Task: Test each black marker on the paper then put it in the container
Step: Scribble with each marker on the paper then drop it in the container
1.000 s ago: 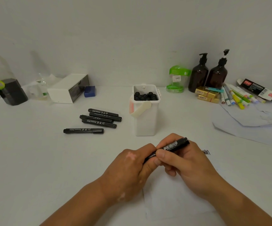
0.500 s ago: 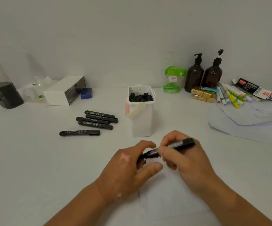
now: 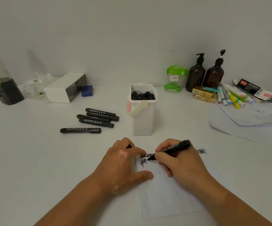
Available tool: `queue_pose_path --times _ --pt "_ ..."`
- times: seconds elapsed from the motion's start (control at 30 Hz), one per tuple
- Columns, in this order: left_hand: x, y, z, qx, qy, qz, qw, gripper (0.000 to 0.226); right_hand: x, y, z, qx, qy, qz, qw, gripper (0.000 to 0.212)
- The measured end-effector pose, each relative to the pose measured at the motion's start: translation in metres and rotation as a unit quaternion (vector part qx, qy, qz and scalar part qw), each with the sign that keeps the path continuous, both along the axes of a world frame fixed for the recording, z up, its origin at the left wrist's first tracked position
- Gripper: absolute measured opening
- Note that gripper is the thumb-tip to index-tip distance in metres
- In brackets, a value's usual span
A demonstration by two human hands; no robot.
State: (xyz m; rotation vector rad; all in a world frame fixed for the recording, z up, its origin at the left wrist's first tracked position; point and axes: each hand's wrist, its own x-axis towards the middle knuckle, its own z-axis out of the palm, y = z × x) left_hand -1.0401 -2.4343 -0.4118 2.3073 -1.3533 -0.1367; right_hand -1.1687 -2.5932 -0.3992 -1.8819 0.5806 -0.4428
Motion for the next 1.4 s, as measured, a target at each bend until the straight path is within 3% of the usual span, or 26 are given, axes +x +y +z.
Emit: queue_pose_path --times 0.5,1.4 --pt "0.0007 -0.0004 -0.0006 0.007 -0.003 0.006 1.000 0.067 0.0008 -0.0019 -0.0041 -0.063 0.041 0.014 0.997 0.006" --pt "-0.0002 -0.0003 0.0020 0.016 -0.001 0.010 1.000 0.070 0.0025 -0.0063 -0.0073 -0.089 0.040 -0.015 0.995 0.008"
